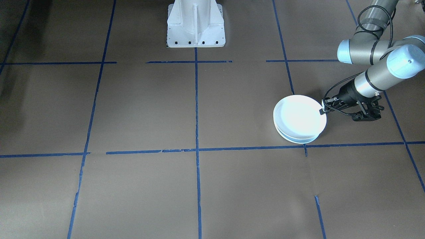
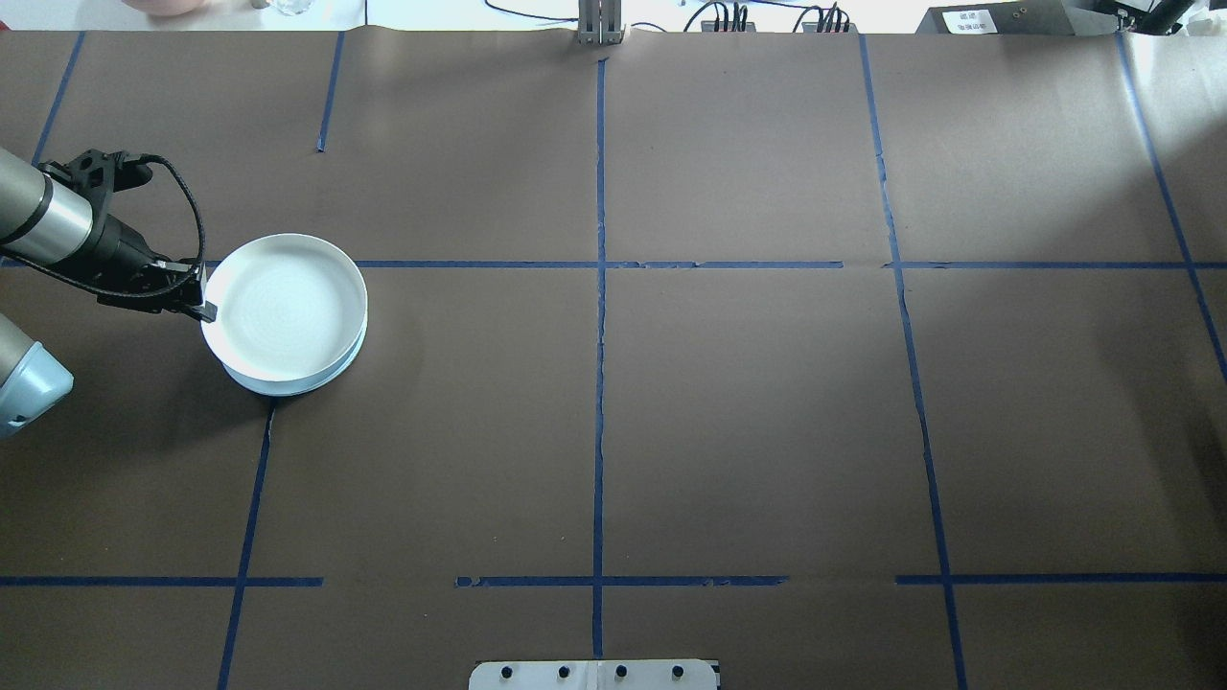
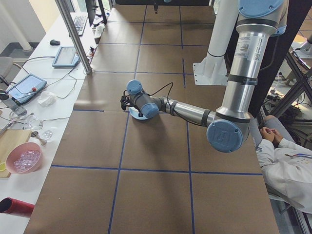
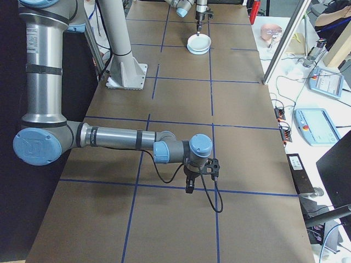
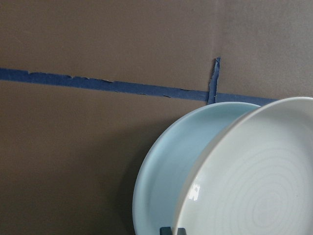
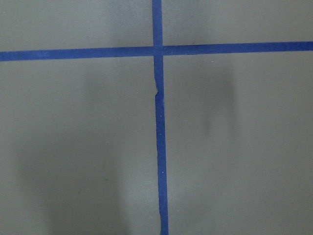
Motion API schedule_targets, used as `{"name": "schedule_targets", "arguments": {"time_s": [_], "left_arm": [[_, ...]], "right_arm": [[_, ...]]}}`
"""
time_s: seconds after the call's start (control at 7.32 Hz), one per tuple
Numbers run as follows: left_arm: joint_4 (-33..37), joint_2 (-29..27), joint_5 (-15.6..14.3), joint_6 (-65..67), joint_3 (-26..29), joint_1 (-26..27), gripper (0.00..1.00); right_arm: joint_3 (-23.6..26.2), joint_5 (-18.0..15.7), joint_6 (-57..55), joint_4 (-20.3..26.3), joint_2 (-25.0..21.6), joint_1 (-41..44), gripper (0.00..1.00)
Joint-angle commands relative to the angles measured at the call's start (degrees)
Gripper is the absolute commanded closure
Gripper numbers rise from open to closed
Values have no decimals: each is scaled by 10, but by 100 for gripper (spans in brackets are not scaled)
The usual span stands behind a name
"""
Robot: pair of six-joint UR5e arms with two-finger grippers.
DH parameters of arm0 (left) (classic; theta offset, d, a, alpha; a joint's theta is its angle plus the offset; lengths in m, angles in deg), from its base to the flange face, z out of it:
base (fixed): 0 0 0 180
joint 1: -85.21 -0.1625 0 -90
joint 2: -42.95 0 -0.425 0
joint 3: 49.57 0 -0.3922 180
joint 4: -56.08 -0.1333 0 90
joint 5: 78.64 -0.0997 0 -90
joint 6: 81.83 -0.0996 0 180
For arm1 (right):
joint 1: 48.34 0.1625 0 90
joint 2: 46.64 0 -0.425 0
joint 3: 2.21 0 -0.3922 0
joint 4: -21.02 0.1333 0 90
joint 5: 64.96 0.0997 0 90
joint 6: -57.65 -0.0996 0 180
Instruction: Stack plate in center
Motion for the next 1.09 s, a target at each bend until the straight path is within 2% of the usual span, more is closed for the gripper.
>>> {"name": "schedule_targets", "arguments": {"time_s": [0.0,0.55,0.68,0.82,0.96], "left_arm": [[0,1,-2,-2,5,-1,100],[0,-5,0,2,12,-4,100],[0,-5,0,1,13,-4,73],[0,-5,0,0,14,-4,26],[1,-5,0,-2,14,-4,0]], "right_arm": [[0,0,0,0,0,0,0],[0,0,0,0,0,0,0],[0,0,0,0,-1,0,0],[0,0,0,0,0,0,0],[0,0,0,0,0,0,0]]}}
